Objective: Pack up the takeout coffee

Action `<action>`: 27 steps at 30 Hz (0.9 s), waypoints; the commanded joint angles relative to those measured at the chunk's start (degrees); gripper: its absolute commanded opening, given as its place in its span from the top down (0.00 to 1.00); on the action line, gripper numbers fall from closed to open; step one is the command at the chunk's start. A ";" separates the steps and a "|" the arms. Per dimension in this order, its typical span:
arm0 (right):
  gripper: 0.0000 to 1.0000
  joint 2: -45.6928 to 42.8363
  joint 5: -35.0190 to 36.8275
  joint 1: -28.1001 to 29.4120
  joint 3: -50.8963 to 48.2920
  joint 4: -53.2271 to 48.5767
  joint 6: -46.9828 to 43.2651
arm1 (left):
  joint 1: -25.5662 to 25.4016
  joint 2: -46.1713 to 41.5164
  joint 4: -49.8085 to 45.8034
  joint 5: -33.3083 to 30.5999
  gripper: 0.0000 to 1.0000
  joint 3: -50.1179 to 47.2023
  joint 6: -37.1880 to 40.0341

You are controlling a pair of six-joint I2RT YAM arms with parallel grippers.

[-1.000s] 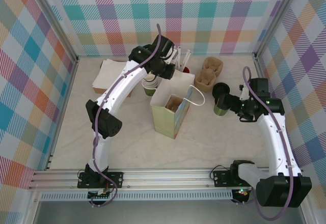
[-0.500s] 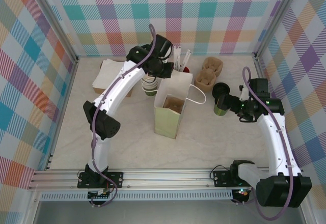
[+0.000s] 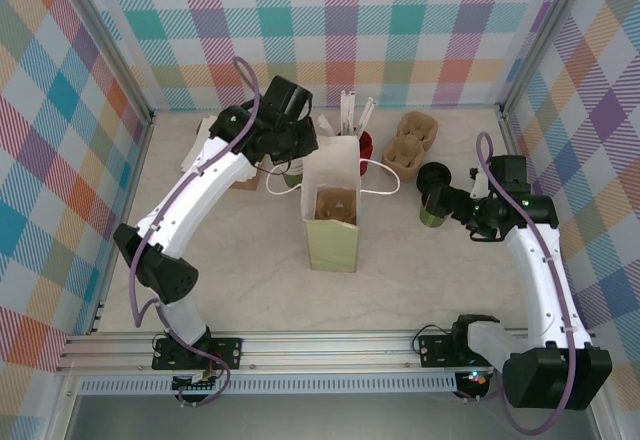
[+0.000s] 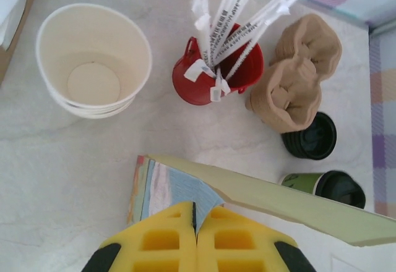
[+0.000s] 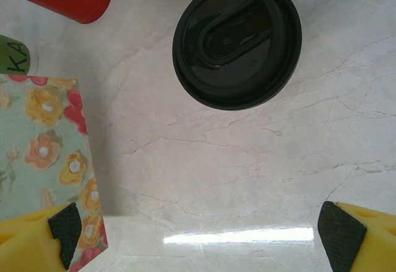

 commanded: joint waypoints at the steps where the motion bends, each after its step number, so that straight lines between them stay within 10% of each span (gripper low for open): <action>1: 0.00 -0.94 -0.58 -0.25 -0.38 0.75 0.28 | 0.36 -3.72 2.45 -4.13 1.00 -2.87 -10.99; 27: 0.00 -0.75 1.27 -0.24 -0.19 -0.68 -1.13 | 0.36 -7.43 0.94 -13.95 1.00 -14.72 -23.73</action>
